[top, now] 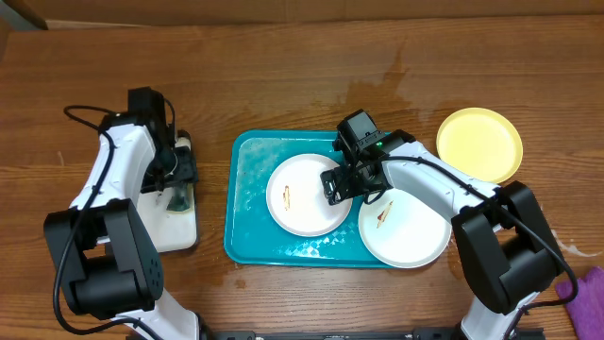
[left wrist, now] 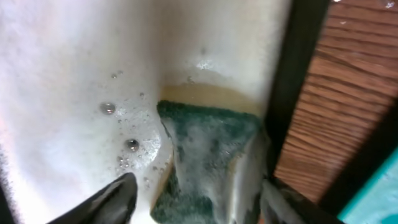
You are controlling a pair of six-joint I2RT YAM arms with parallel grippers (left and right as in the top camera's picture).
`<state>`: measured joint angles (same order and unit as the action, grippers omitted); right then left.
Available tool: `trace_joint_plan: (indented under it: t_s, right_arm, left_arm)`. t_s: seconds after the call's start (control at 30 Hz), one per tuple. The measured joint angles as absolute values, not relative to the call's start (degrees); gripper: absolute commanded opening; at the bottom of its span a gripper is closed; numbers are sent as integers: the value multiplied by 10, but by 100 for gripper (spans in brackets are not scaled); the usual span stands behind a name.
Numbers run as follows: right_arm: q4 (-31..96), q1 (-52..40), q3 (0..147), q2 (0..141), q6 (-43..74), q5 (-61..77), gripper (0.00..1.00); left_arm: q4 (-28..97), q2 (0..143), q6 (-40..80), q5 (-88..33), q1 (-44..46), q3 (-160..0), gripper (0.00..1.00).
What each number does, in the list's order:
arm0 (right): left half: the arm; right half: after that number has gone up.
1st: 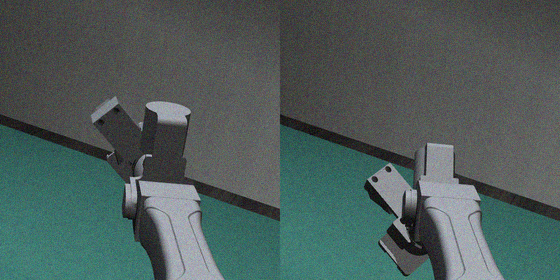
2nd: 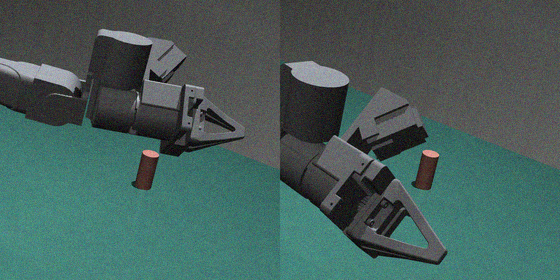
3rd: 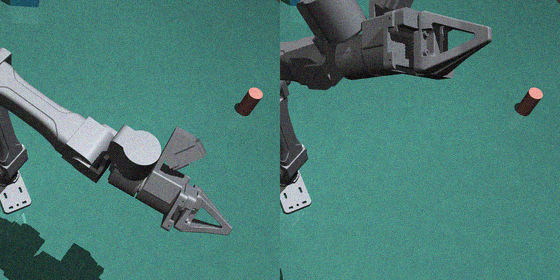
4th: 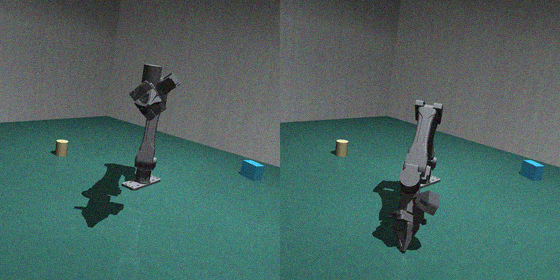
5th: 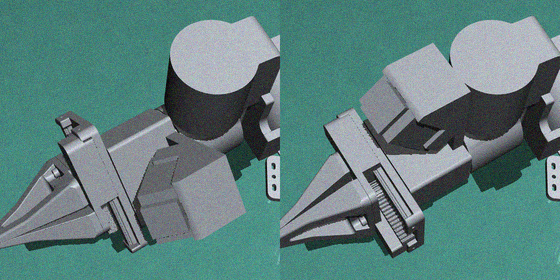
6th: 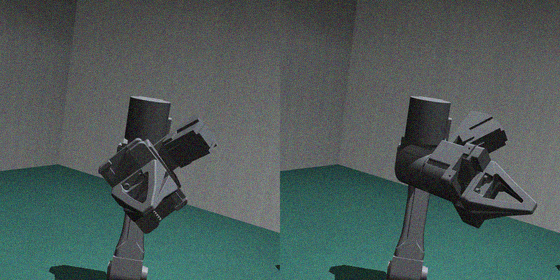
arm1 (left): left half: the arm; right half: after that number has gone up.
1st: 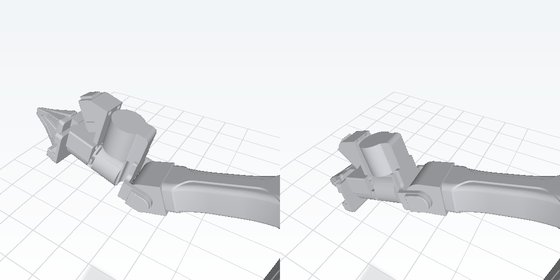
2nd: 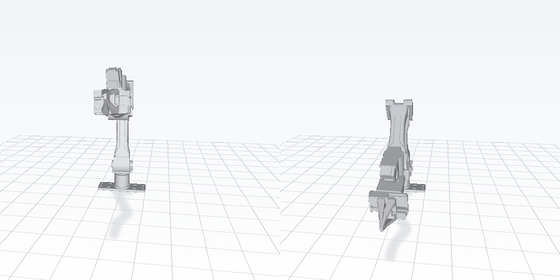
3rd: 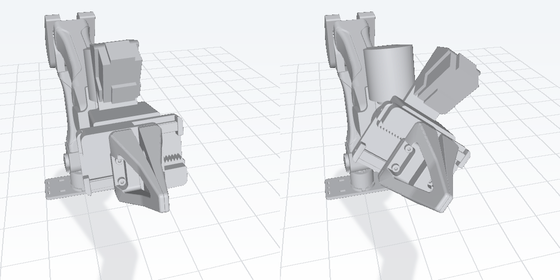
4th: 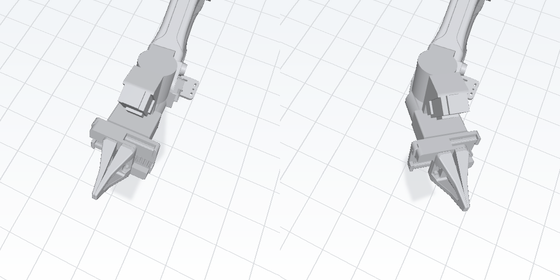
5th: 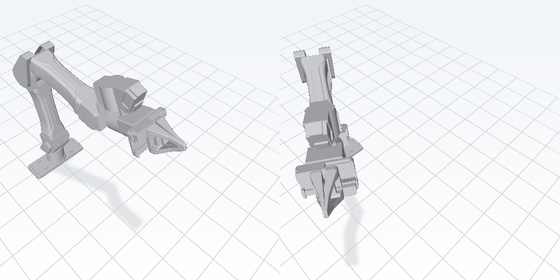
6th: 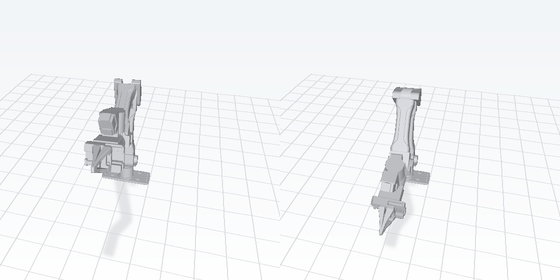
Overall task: Clean dirty plates on tray and stack at the side
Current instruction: 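Reach the left gripper into the soapy basin toward the sponge, then grasp the green-and-yellow sponge with the left gripper in the basin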
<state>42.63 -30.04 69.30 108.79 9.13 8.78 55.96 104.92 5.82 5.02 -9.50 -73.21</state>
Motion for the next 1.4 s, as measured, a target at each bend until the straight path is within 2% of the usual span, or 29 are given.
trace_joint_plan:
  t_s: [0.13, 0.3, 0.33, 0.4, 0.53, 0.57, 0.67, 0.77, 0.87, 1.03, 1.23, 1.33, 1.4]
  right_arm:
    - [426, -300, 693, 1088, 91, 87, 100]
    - [426, -300, 693, 1088, 91, 88, 100]
    - [426, -300, 693, 1088, 91, 88, 100]
    - [426, -300, 693, 1088, 91, 88, 100]
    - [426, -300, 693, 1088, 92, 88, 100]
    - [426, -300, 693, 1088, 91, 88, 100]
    - [426, -300, 693, 1088, 92, 88, 100]
    - [426, -300, 693, 1088, 91, 88, 100]
    - [426, -300, 693, 1088, 91, 88, 100]
    - [426, -300, 693, 1088, 92, 88, 100]
    - [427, -300, 693, 1088, 91, 88, 100]
    - [426, -300, 693, 1088, 92, 88, 100]
    - [426, -300, 693, 1088, 91, 88, 100]
  left_arm:
    - [539, 1049, 62, 57, -95, -708, 55]
    - [507, 1049, 63, 59, -95, -686, 56]
    - [498, 1049, 63, 59, -95, -680, 50]
    - [484, 1049, 69, 60, -95, -670, 31]
    - [472, 1049, 70, 67, -95, -657, 21]
    - [471, 1049, 71, 75, -95, -656, 14]
    - [481, 1049, 74, 96, -95, -656, 11]
    - [505, 1049, 76, 119, -95, -664, 13]
    - [518, 1049, 80, 133, -100, -690, 24]
    - [516, 1049, 87, 151, -117, -721, 31]
    - [517, 1049, 91, 159, -124, -721, 72]
    - [515, 1049, 102, 153, -124, -721, 74]
    - [508, 1049, 106, 135, -124, -719, 73]
